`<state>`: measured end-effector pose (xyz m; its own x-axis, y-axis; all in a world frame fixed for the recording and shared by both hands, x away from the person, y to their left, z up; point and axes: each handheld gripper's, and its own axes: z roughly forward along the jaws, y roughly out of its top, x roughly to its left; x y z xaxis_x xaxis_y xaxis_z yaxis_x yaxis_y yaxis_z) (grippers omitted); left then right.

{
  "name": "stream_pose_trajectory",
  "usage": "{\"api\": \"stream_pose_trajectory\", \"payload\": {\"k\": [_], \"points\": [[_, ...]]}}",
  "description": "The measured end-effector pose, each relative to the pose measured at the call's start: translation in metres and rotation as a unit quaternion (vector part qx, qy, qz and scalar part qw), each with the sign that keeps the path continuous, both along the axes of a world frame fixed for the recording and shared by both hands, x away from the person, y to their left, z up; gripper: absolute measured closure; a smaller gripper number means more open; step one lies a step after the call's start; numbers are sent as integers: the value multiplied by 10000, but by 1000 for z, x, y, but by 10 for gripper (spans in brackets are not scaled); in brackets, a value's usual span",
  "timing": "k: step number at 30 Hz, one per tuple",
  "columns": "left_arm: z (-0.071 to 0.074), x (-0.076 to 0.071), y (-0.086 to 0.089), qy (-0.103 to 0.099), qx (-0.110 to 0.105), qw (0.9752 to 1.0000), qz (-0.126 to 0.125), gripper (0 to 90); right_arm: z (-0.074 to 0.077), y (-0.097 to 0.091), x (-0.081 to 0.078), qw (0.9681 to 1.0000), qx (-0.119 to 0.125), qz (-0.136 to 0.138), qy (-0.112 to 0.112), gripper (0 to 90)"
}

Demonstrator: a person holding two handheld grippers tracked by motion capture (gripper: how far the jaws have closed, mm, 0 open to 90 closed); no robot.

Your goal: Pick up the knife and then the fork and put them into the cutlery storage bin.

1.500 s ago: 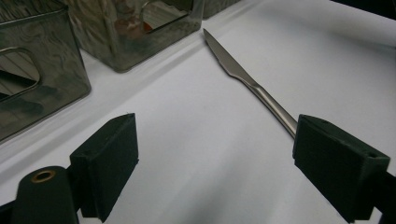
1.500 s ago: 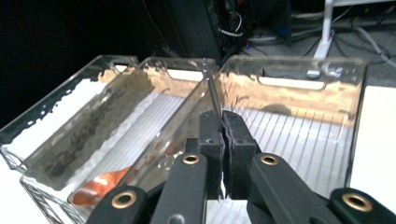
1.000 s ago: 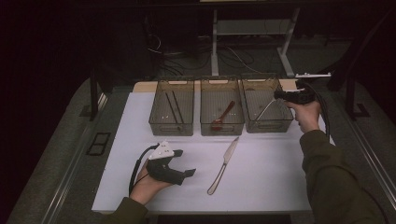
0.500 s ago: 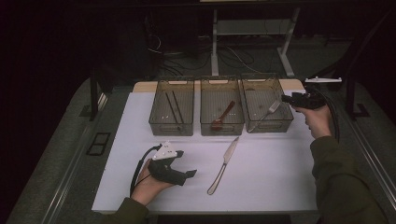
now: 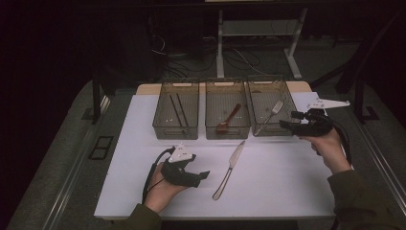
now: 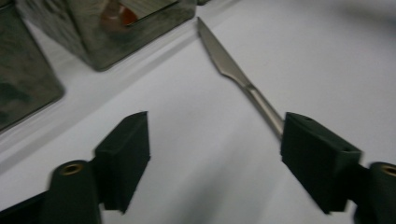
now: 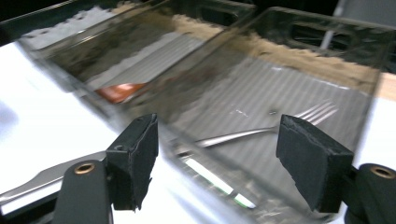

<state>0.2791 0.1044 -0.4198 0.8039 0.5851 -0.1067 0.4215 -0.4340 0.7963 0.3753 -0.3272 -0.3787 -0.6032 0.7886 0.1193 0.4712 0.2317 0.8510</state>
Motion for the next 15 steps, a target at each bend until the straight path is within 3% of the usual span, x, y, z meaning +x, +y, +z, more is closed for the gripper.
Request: {"api": "stream_pose_trajectory", "payload": {"k": [6, 12, 15], "points": [[1, -6, -21, 148, -9, 9992, -383, 514, -12, 14, -30, 9992, 160, 329, 151, 288], [-5, -14, -47, 296, 133, 9959, -850, 793, -30, 20, -53, 9972, 468, 449, 379, 274], [-10, -17, -57, 316, 250, 9940, -1015, 878, -39, 25, -63, 9980, 321, 418, 350, 245]]}}
